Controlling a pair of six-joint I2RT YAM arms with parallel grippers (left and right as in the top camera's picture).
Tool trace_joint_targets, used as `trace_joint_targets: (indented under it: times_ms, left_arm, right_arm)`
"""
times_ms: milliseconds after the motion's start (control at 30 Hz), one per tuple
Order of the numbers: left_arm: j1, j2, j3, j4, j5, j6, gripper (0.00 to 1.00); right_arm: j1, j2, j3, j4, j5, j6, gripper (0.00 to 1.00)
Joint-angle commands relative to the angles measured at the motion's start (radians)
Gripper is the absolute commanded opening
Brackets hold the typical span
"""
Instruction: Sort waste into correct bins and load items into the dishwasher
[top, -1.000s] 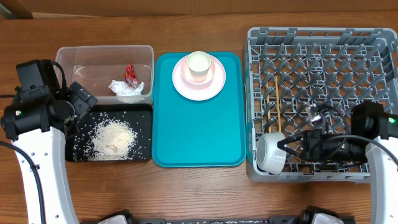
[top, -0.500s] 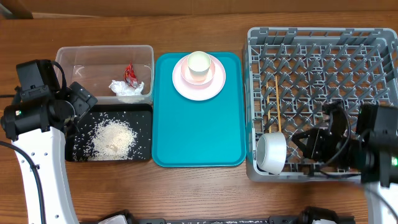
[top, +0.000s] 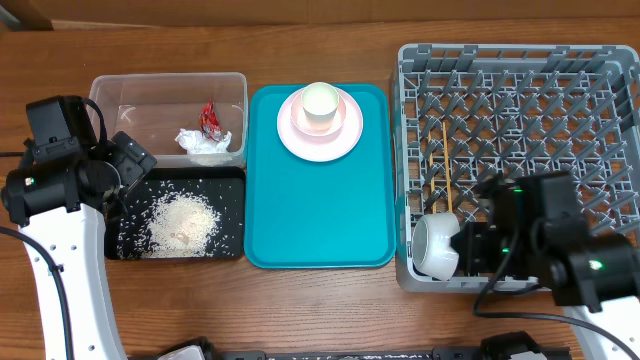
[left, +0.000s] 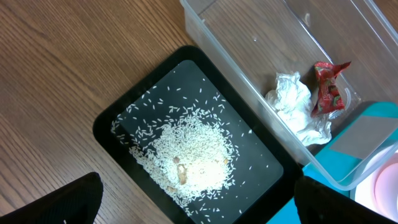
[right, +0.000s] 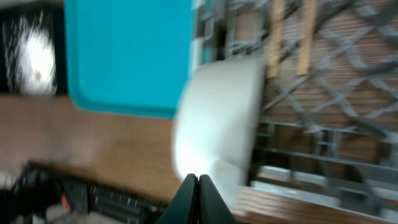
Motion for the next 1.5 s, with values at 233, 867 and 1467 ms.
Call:
trace_joint_targets:
  times_ms: [233,867,1467]
  left_arm:
    - [0.003,0.007,0.015,0.000,0.004,-0.012,1.00]
    - [0.003,0.007,0.015,0.000,0.004,-0.012,1.00]
    - [0.003,0.007,0.015,0.000,0.004,-0.012,1.00]
  right_arm:
    - [0.240,0.179,0.009,0.001,0.190,0.222,0.08]
    - [0.243,0.283,0.075,-0.077,0.487,0.433,0.17]
    - [0.243,0.285,0.156,-0.270,0.482,0.572,0.60]
